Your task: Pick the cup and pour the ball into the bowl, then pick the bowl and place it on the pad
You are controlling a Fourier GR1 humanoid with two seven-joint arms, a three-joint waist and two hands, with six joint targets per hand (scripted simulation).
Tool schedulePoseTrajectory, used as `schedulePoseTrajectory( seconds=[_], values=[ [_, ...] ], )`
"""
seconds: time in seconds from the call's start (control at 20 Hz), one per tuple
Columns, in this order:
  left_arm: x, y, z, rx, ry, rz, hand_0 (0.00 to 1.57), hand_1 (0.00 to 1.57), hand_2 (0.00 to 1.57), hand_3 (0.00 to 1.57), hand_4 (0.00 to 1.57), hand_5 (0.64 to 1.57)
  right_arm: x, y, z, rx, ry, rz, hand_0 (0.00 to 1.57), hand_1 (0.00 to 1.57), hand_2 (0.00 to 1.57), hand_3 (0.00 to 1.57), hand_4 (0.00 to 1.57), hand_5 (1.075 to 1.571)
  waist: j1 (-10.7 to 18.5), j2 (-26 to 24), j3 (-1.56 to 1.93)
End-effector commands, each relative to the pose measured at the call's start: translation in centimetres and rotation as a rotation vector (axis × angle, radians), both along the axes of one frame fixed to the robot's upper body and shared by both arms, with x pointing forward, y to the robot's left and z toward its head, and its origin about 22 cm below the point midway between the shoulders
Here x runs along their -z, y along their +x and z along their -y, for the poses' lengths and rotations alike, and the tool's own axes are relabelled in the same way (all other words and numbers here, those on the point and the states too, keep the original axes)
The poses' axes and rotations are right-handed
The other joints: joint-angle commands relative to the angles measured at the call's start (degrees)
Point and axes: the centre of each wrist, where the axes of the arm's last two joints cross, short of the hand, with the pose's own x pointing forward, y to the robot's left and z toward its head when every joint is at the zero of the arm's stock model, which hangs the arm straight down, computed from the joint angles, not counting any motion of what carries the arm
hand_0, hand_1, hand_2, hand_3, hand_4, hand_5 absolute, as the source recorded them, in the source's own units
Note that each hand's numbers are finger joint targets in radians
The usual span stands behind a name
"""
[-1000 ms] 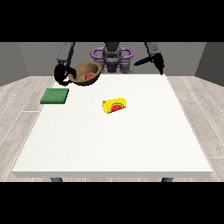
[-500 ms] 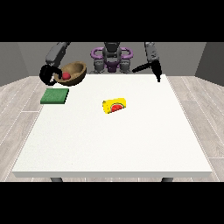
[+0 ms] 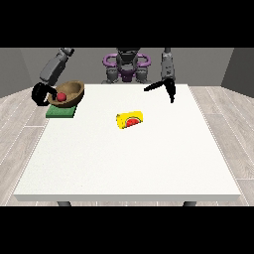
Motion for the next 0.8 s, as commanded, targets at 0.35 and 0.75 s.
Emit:
schedulePoseTrajectory(
  seconds=[0.35,0.75],
  values=[
    [-5.9,-2.3,1.0,-0.006,0.015,0.163,0.00,0.00,0.00,0.00,0.00,1.564,-3.1,-1.8,4.8,0.052,-0.105,0.142,1.57,1.57,1.57,0.00,1.04,1.569,0.55,8.89,0.04],
    [-6.0,-4.1,1.9,-0.016,-0.011,0.128,0.00,0.00,0.00,0.00,0.00,1.565,-3.0,-1.5,4.8,0.036,-0.024,0.125,1.57,1.57,1.57,0.00,0.84,1.569,-1.04,6.02,0.00]
  ],
)
